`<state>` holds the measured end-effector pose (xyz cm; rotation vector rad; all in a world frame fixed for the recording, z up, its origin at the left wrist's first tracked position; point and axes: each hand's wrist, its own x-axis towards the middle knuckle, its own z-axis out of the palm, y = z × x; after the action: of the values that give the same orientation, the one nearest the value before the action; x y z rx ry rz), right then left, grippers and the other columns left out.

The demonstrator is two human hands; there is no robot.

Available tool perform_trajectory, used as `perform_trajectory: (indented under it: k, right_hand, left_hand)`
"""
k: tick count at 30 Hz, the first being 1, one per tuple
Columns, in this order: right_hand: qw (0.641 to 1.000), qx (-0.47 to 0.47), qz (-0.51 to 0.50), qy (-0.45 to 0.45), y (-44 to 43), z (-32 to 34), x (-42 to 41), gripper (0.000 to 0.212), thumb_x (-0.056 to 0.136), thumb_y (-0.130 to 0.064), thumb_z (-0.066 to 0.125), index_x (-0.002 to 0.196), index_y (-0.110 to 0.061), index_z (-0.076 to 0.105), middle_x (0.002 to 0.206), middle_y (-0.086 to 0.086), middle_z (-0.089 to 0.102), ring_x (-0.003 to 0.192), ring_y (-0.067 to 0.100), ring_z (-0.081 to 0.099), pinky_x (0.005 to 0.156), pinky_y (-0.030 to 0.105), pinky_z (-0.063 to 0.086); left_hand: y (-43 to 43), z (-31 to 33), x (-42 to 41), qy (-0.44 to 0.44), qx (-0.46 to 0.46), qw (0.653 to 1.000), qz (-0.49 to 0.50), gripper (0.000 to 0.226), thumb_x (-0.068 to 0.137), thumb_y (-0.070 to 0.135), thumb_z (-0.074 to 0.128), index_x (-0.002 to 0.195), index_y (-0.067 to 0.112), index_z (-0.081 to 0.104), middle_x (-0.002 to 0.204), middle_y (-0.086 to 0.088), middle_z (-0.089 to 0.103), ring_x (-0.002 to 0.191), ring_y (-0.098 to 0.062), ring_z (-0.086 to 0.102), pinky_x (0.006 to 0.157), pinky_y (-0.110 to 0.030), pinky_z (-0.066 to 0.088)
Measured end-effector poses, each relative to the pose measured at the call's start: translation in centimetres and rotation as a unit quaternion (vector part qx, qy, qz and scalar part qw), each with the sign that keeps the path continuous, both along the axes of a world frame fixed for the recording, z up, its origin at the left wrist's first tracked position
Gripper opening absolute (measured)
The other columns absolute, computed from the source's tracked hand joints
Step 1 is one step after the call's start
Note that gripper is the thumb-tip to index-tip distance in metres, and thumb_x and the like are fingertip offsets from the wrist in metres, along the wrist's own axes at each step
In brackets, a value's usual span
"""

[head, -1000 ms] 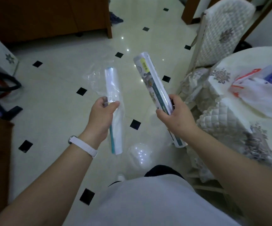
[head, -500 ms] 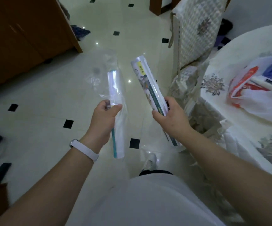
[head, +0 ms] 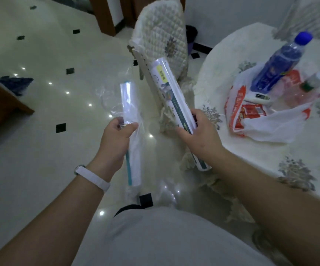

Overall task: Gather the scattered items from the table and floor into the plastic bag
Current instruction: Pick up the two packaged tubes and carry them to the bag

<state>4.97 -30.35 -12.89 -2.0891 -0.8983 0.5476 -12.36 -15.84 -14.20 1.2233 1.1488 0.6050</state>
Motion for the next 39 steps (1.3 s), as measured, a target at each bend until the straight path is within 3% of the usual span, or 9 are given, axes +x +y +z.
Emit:
perform_trajectory:
  k: [5,7,10,13,17,23,27,34,39]
  right_hand:
    - [0.995,-0.032,-0.091,-0.023,2.3,-0.5,2.1,0.044,0.081,-0.042,0.070,0.116,-0.030,0.047,0.097,-0.008,0.058,0.080,0.009,0.059,0.065,0.029,0.052]
    - [0.990,-0.041,-0.129,-0.029,3.4,0.0,2.7,0.042,0.081,-0.041,0.070,0.114,-0.031,0.046,0.097,-0.008,0.058,0.079,0.008,0.059,0.065,0.031,0.054]
    - [0.979,-0.042,-0.196,-0.025,4.9,0.6,3.1,0.043,0.082,-0.038,0.071,0.117,-0.029,0.047,0.096,-0.011,0.058,0.078,0.005,0.059,0.066,0.029,0.056]
    - [0.966,-0.049,-0.254,-0.024,5.7,0.8,3.1,0.047,0.082,-0.040,0.071,0.121,-0.031,0.046,0.101,-0.009,0.058,0.082,0.006,0.059,0.068,0.029,0.056]
    - [0.943,-0.039,-0.329,-0.010,5.2,0.7,2.7,0.046,0.083,-0.037,0.072,0.119,-0.031,0.046,0.093,-0.018,0.054,0.079,0.000,0.058,0.059,0.014,0.045]
    - [0.901,-0.027,-0.433,0.009,2.3,-0.6,4.0,0.043,0.082,-0.039,0.071,0.115,-0.035,0.045,0.094,-0.016,0.059,0.077,0.003,0.060,0.063,0.026,0.051]
    - [0.881,0.001,-0.473,0.018,0.6,-1.3,7.6,0.040,0.085,-0.036,0.070,0.114,-0.033,0.043,0.091,-0.017,0.057,0.072,-0.003,0.059,0.055,0.014,0.043]
    - [0.877,0.075,-0.474,0.027,-1.3,-1.9,15.9,0.053,0.085,-0.042,0.071,0.128,-0.028,0.044,0.104,-0.014,0.058,0.088,0.001,0.060,0.074,0.020,0.051]
    - [0.865,0.089,-0.492,0.028,-3.6,-1.4,18.1,0.042,0.085,-0.041,0.071,0.115,-0.036,0.042,0.093,-0.020,0.057,0.078,-0.008,0.060,0.061,0.007,0.046]
  left_hand:
    - [5.7,-0.9,5.2,-0.021,-0.020,0.994,-0.102,0.064,0.059,0.045,0.076,0.109,0.007,0.063,0.109,-0.027,0.064,0.090,-0.030,0.062,0.094,-0.056,0.050]
    - [8.2,-0.8,7.2,-0.023,-0.033,0.988,-0.149,0.060,0.061,0.045,0.076,0.107,0.008,0.062,0.100,-0.020,0.063,0.089,-0.027,0.061,0.089,-0.050,0.051]
    - [11.7,-1.0,10.0,-0.038,-0.037,0.975,-0.216,0.029,0.079,0.030,0.074,0.095,0.009,0.062,0.087,-0.009,0.061,0.082,-0.023,0.061,0.082,-0.043,0.049]
    - [14.2,-1.4,13.1,-0.042,-0.052,0.960,-0.274,0.010,0.086,0.019,0.069,0.094,0.013,0.066,0.090,-0.010,0.070,0.084,-0.026,0.066,0.085,-0.049,0.054]
    - [14.3,-1.2,17.1,-0.038,-0.072,0.937,-0.341,0.028,0.078,0.026,0.071,0.102,0.012,0.068,0.098,-0.012,0.072,0.089,-0.029,0.070,0.089,-0.052,0.055]
    - [10.5,-1.8,22.9,-0.009,-0.075,0.897,-0.435,0.016,0.082,0.021,0.071,0.096,0.013,0.067,0.093,-0.012,0.071,0.090,-0.036,0.069,0.089,-0.060,0.054]
    - [7.5,-1.3,27.5,-0.009,-0.054,0.891,-0.451,0.006,0.089,0.013,0.067,0.090,0.019,0.069,0.085,-0.004,0.073,0.081,-0.024,0.069,0.082,-0.048,0.058]
    - [3.5,1.5,36.1,-0.025,0.008,0.875,-0.483,0.013,0.091,0.013,0.067,0.103,0.010,0.068,0.098,-0.009,0.075,0.089,-0.026,0.072,0.081,-0.041,0.059]
    - [0.1,2.5,40.5,-0.037,0.046,0.861,-0.505,0.011,0.091,0.013,0.067,0.102,0.011,0.064,0.096,-0.005,0.070,0.086,-0.019,0.068,0.075,-0.029,0.058]
